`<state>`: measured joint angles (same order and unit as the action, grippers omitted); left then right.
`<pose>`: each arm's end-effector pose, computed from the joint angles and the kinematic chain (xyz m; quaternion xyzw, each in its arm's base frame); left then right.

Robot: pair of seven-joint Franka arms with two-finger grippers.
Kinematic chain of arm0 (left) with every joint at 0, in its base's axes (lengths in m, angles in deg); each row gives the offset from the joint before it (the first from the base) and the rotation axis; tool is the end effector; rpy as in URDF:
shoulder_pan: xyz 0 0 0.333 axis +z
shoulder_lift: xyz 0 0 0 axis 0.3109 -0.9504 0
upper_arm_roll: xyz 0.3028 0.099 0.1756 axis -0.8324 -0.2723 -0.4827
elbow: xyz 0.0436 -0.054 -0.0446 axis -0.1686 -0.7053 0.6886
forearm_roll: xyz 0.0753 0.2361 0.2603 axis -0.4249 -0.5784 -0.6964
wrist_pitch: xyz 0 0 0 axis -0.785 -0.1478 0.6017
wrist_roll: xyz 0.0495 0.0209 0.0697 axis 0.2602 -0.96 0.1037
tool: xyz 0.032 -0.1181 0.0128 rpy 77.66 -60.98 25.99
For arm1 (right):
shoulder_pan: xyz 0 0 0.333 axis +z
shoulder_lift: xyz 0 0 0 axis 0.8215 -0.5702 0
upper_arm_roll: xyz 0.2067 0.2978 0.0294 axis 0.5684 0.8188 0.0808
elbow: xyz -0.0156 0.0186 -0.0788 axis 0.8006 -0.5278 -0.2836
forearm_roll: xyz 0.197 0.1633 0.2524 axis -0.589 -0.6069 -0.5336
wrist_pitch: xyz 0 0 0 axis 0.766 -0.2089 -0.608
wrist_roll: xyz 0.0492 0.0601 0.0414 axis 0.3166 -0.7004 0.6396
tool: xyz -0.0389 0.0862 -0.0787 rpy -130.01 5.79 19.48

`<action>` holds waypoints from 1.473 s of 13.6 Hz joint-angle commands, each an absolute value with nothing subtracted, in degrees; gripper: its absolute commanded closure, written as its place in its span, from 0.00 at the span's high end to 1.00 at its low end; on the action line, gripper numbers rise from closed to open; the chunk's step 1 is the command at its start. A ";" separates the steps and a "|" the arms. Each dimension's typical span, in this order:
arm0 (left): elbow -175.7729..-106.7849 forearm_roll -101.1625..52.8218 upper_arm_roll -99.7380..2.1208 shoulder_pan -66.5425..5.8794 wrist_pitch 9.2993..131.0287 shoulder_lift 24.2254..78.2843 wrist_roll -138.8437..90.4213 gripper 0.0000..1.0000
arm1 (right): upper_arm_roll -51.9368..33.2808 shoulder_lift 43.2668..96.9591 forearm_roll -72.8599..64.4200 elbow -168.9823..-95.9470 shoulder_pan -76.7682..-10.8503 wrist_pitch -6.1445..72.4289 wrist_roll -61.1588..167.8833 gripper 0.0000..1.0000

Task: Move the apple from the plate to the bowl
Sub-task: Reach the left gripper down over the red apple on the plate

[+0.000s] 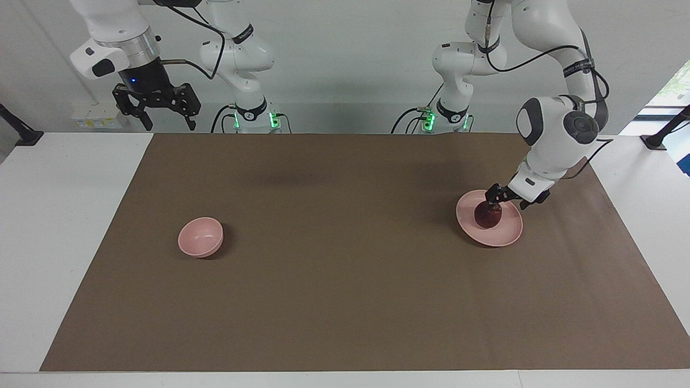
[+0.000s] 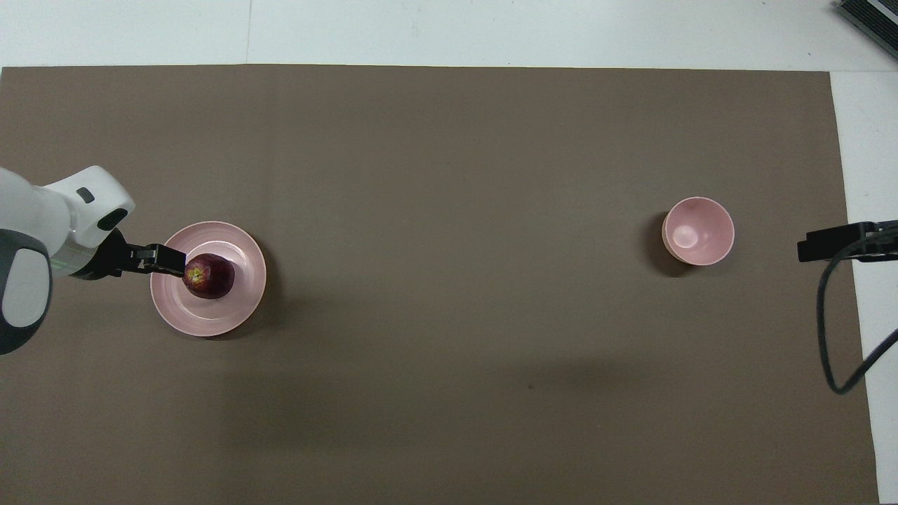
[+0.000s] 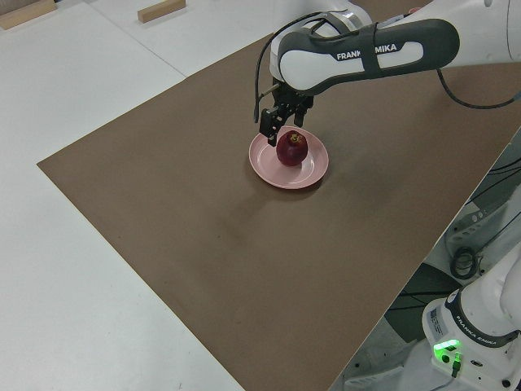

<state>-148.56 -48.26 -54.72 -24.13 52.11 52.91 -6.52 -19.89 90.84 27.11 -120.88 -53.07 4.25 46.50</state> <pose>0.5455 -0.0321 0.4204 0.9984 -0.0417 -0.0389 0.0045 0.4834 -0.0135 0.6869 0.9999 0.0001 0.0167 0.0040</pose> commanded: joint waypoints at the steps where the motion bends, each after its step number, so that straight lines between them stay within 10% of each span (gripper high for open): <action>1: -151.34 -48.60 -55.26 -25.32 57.88 52.00 -8.94 1.00 | -19.69 92.13 26.98 -122.32 -53.39 4.40 47.39 1.00; 10: -157.06 -48.60 -55.18 -25.76 58.78 54.81 -10.26 1.00 | -19.69 92.13 27.07 -122.32 -53.39 4.40 47.39 1.00; 11: -157.06 -48.52 -55.09 -25.76 58.70 54.81 -10.61 0.92 | -19.69 92.13 27.07 -122.32 -53.39 4.40 47.39 1.00; 12: -156.80 -48.52 -54.91 -25.85 58.00 54.72 -12.88 0.33 | -19.78 92.13 27.07 -122.32 -53.39 4.40 47.39 1.00; 13: -156.19 -48.52 -54.91 -26.37 56.08 54.64 -15.86 0.00 | -19.69 92.13 27.07 -122.32 -53.39 4.40 47.39 1.00; 20: -139.16 -48.52 -55.09 -26.03 34.21 48.76 -17.03 0.00 | -19.69 92.13 27.07 -122.32 -53.39 4.40 47.39 1.00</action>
<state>-145.65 -48.24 -54.44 -25.52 40.59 51.82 -16.14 -19.89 90.84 27.11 -120.88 -53.07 4.25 46.50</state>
